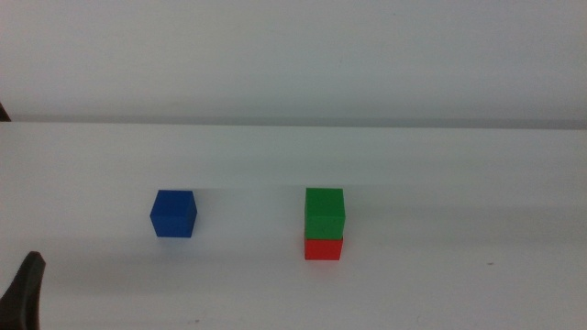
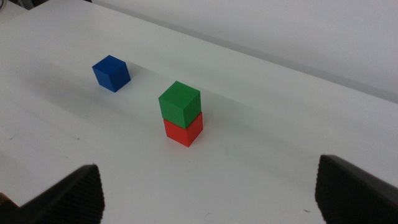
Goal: Stack red cubes first, then green, then blue cubes in a specific spot.
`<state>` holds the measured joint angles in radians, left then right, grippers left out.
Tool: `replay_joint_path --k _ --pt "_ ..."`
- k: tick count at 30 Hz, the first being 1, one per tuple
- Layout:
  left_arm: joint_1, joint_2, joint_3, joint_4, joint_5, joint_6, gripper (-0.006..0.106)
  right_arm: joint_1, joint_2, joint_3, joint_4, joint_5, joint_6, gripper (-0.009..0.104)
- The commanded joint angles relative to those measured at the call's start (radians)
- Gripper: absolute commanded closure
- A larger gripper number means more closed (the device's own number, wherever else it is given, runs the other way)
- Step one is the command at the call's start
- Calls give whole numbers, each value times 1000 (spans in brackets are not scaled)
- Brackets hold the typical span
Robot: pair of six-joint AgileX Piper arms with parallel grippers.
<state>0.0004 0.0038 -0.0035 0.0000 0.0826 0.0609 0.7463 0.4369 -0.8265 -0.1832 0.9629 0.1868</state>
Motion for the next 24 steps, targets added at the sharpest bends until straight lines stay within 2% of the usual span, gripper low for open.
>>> replay_joint_path --k 1,6,9,13,17,21,24 --pt "2 -41 41 8 -1 -5 10 1 -2 4 -14 -12 0 4" --pt "2 34 -16 26 89 -10 10 1 -2 4 -14 -12 0 4" --pt "2 229 -249 26 334 -13 10 1 -2 4 -14 -12 0 4" --pt "-1 529 -630 16 776 -13 10 1 -2 4 -14 -12 0 4" --pt "-1 798 -893 37 1041 -13 10 1 -2 4 -14 -12 0 4" --pt "-1 988 -1040 44 1136 -13 10 1 -2 4 -14 -12 0 4" --pt "-1 1122 -1089 25 1096 62 10 1 -2 4 -14 -12 0 4"
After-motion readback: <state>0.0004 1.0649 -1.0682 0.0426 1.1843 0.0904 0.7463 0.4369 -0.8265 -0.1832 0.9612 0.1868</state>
